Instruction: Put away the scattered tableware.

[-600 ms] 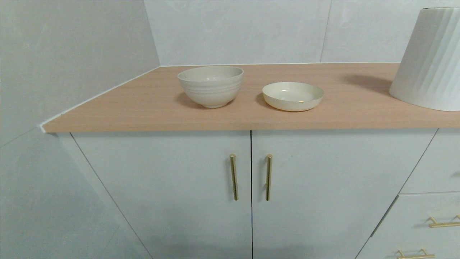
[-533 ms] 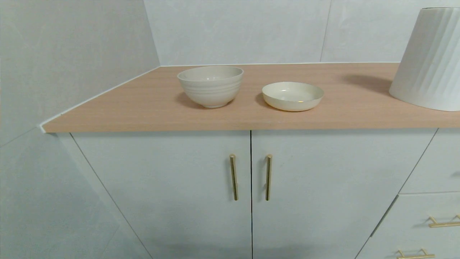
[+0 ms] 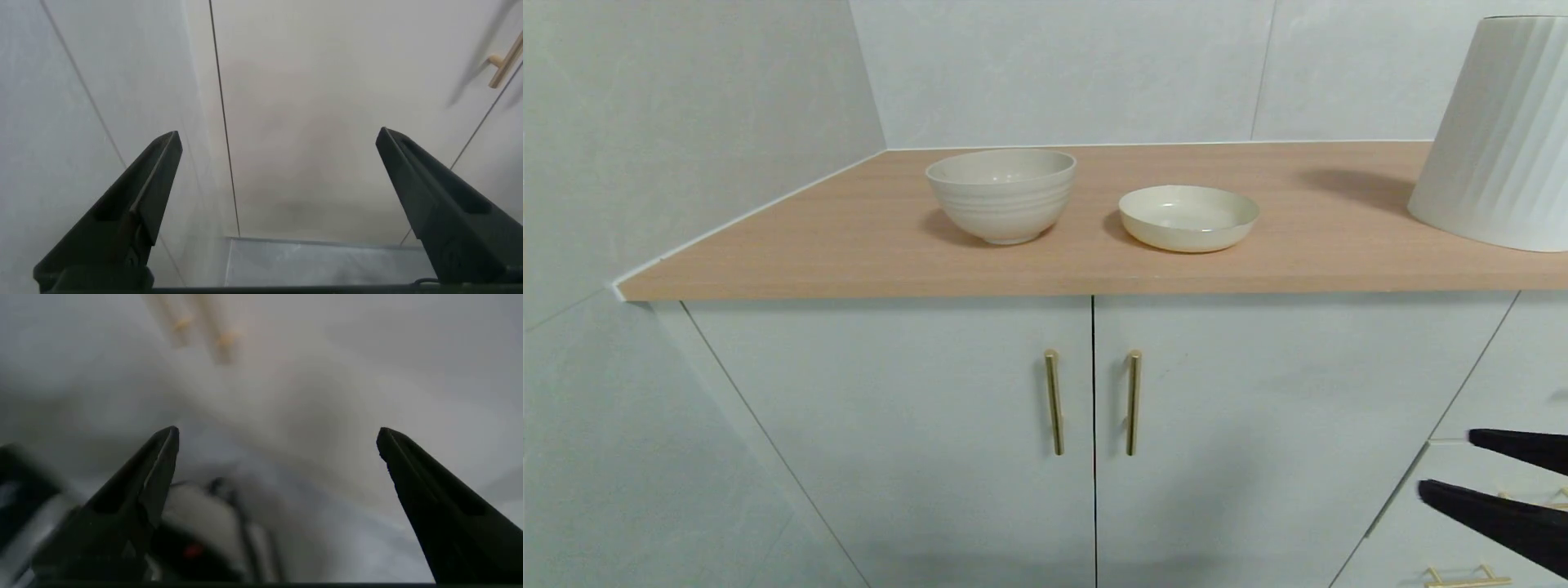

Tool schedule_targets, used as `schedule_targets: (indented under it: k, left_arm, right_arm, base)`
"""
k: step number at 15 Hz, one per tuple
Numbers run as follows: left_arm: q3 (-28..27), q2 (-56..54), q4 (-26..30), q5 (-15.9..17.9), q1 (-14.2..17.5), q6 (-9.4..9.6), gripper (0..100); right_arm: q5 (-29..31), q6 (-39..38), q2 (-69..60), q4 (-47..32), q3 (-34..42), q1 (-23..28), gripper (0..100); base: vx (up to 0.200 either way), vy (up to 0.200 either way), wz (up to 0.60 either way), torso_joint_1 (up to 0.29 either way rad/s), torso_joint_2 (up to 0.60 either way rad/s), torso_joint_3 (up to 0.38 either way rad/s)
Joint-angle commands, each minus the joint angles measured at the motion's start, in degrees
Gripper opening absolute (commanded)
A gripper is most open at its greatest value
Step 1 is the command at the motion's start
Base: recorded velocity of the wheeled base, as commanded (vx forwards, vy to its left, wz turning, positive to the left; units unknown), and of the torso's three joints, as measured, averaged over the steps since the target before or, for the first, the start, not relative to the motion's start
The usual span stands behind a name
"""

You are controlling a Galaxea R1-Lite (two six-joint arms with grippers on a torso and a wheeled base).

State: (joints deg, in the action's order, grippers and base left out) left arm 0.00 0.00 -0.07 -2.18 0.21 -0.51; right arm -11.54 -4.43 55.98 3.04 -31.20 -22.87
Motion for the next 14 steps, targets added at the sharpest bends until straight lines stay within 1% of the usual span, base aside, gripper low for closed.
schedule_targets:
  k: [1,2,3,6,7,8,10,11,14]
  left_arm:
    - [0.00,0.00,-0.01,-0.02,-0.03,-0.02,100]
    - [0.00,0.00,-0.01,-0.02,-0.03,-0.02,100]
    - [0.00,0.00,-0.01,-0.02,0.06,-0.02,100]
    - [0.00,0.00,-0.01,-0.02,0.06,-0.02,100]
    - [0.00,0.00,-0.01,-0.02,0.06,-0.02,100]
    - [0.00,0.00,-0.01,-0.02,0.06,-0.02,100]
    - [0.00,0.00,-0.01,-0.02,0.06,-0.02,100]
    - [0.00,0.00,-0.01,-0.02,0.06,-0.02,100]
    - [0.00,0.00,-0.01,-0.02,0.06,-0.02,100]
  right_arm:
    - [0.29,-5.42,18.11,2.33,-8.09,-13.52,100]
    - [0.21,-5.77,21.63,3.38,-10.20,-15.98,100]
    - [0.21,-5.86,24.18,4.08,-11.08,-17.21,100]
    - [0.21,-5.95,31.30,9.27,-11.96,-17.91,100]
    - [0.29,-5.95,34.72,14.28,-11.87,-17.91,100]
    - [0.38,-5.86,38.94,21.05,-11.87,-17.91,100]
    - [0.65,-5.77,43.16,26.94,-12.40,-17.82,100]
    - [0.91,-5.86,44.13,27.99,-13.89,-17.82,100]
    - [1.35,-7.35,44.92,28.43,-14.51,-17.82,100]
  base:
    - [0.000,0.000,0.00,0.000,0.00,0.000]
    - [0.000,0.000,0.00,0.000,0.00,0.000]
    - [0.000,0.000,0.00,0.000,0.00,0.000]
    - [0.000,0.000,0.00,0.000,0.00,0.000]
    - [0.000,0.000,0.00,0.000,0.00,0.000]
    - [0.000,0.000,0.00,0.000,0.00,0.000]
    - [0.000,0.000,0.00,0.000,0.00,0.000]
    - [0.000,0.000,0.00,0.000,0.00,0.000]
    - [0.000,0.000,0.00,0.000,0.00,0.000]
